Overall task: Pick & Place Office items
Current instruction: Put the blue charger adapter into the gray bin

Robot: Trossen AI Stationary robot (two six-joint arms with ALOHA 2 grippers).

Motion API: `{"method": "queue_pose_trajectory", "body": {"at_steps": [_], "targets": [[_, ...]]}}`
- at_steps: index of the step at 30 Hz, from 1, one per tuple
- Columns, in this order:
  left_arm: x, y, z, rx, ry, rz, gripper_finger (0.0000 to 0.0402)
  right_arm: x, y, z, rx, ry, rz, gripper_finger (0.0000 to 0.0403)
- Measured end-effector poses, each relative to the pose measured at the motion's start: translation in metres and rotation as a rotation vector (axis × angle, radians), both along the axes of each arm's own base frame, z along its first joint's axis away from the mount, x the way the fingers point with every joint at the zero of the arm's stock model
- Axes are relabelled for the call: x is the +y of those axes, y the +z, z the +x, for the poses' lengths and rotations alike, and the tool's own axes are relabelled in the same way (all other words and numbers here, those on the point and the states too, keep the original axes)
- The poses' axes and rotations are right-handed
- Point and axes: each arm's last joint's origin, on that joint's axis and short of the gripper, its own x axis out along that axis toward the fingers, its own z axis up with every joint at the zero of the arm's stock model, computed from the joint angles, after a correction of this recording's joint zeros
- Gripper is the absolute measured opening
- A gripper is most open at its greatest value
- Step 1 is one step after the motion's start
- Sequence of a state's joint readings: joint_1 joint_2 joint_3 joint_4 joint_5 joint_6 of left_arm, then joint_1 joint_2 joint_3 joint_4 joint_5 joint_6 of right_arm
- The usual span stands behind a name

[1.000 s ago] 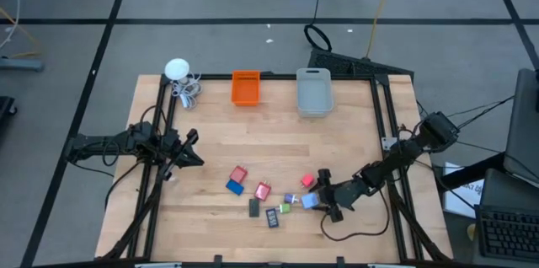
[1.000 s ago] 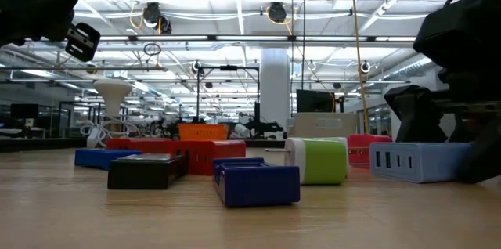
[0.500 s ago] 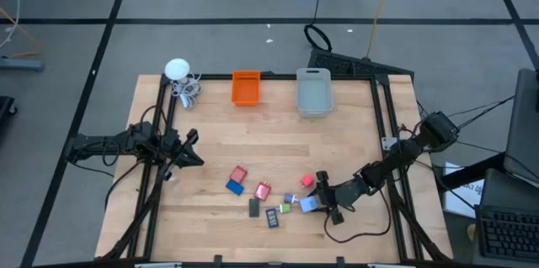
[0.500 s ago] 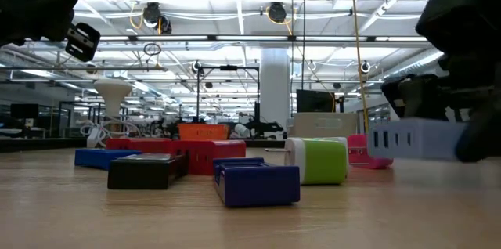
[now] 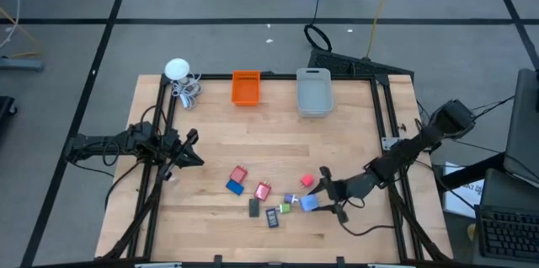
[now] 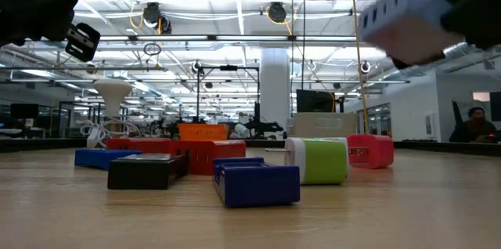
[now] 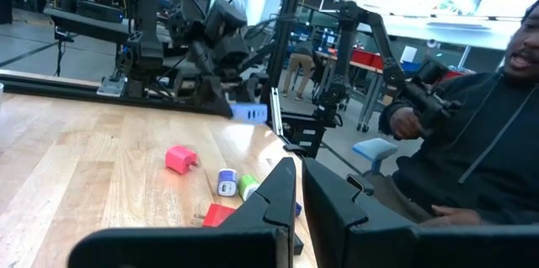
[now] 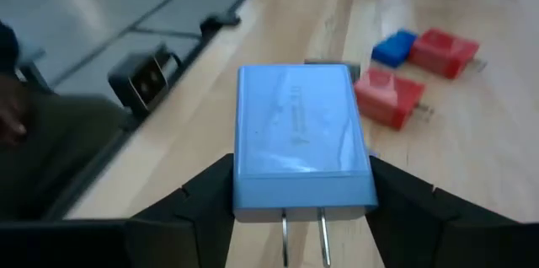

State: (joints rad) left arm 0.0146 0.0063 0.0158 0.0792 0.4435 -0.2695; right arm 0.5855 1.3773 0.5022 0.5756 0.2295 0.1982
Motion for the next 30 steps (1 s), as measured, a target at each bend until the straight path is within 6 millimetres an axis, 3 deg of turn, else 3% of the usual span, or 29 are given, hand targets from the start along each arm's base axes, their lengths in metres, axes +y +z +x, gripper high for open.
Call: {"method": "queue_pose_trajectory", "body": {"at_steps": [5,14,30], "targets": [[0.0,0.0,0.0,0.0,0.0,0.0,0.0024,-0.011,0.012,-0.001,-0.016,-0.035,0.008,0.0214],[0.0,0.0,0.0,0.0,0.0,0.0,0.0024,-0.046,0.014,0.013,-0.028,-0.163,-0.065,0.0214],[0.0,0.0,0.0,0.0,0.0,0.0,0.0024,-0.151,0.016,0.029,-0.028,-0.533,-0.115,0.0213]]}}
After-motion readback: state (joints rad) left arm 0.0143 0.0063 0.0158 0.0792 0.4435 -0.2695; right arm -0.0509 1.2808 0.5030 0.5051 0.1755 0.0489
